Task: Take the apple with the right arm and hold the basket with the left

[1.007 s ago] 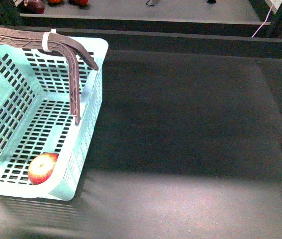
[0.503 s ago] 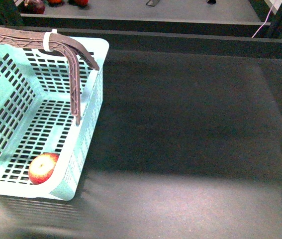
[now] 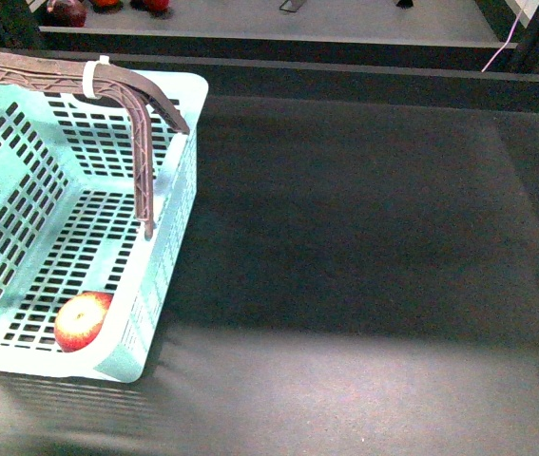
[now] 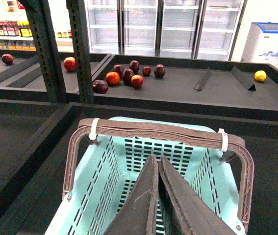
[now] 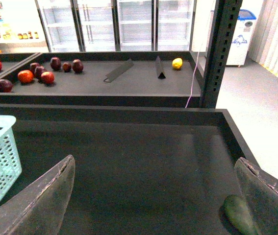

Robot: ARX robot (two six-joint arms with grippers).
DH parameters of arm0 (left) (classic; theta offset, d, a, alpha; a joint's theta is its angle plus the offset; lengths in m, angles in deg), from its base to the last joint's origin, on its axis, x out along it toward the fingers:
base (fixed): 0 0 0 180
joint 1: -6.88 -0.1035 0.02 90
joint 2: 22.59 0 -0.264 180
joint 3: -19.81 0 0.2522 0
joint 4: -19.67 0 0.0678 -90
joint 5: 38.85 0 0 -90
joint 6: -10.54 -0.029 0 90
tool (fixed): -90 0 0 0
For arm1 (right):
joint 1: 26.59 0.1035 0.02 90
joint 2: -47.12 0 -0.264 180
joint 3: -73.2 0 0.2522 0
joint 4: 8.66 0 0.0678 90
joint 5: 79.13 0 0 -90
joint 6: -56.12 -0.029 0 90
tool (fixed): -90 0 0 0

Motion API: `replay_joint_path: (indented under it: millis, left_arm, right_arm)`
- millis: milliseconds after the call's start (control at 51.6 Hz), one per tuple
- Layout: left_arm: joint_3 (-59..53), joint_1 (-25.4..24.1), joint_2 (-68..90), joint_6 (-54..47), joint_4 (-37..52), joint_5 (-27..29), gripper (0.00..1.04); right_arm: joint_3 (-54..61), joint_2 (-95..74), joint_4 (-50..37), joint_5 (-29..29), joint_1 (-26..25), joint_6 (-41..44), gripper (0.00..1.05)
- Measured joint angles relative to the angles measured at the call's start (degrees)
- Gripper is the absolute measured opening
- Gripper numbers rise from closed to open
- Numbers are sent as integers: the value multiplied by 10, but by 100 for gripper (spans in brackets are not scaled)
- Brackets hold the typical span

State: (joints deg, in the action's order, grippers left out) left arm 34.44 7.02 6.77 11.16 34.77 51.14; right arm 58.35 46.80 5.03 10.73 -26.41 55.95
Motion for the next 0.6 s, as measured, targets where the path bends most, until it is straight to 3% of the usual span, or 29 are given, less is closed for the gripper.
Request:
replay_joint_path:
  millis: [600]
  left_arm:
    - [0, 0, -153, 0, -148, 0, 3]
  right_arm:
    - [0, 0, 0, 0, 0, 0, 96]
